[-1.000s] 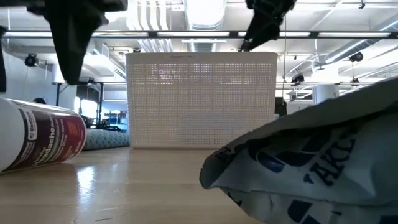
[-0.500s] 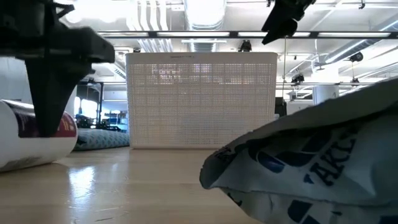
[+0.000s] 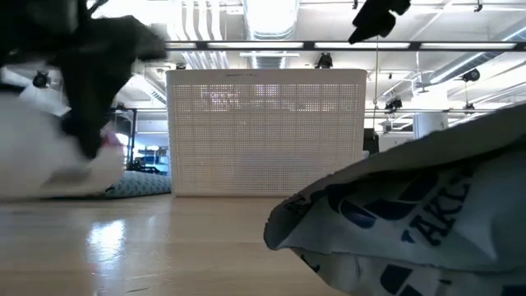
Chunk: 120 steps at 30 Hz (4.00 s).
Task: Pick & place medical supplies in basket/bin
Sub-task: Put the violet pill bottle into the white bin, then put the red medicine box into the white bin
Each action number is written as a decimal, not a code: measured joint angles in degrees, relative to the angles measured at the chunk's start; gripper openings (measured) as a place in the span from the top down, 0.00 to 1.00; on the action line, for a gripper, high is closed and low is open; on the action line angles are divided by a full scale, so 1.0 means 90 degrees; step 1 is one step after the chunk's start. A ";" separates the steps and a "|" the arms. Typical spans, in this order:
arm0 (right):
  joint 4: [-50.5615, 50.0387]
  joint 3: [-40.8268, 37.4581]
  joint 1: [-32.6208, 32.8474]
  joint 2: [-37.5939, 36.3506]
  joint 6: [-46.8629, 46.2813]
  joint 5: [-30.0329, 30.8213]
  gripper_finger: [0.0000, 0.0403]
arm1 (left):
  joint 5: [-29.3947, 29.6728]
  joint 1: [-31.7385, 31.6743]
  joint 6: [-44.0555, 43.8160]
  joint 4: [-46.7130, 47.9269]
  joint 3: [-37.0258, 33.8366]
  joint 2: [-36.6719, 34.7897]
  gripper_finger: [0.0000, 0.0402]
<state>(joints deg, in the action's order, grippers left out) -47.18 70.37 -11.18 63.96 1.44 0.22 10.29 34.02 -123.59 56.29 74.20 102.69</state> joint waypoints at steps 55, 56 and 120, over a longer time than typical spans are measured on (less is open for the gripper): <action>0.1458 -0.3177 0.0935 -0.0847 -0.1749 -0.1431 0.28 | 0.3585 -0.1127 0.5106 -0.0820 0.2368 -0.0978 0.09; 0.1460 -0.3166 0.1143 -0.0721 -0.1896 -0.1343 0.28 | 0.3584 -0.0969 0.5101 -0.1035 0.2204 -0.0975 0.09; 0.0739 -0.0776 0.3546 0.3804 -0.6074 0.2662 0.32 | 0.2845 0.1093 0.4146 -0.4570 -0.1082 -0.0986 0.09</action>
<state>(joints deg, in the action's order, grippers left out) -40.53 63.39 20.73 98.19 -53.23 24.18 35.90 43.86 -86.28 15.16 64.46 93.82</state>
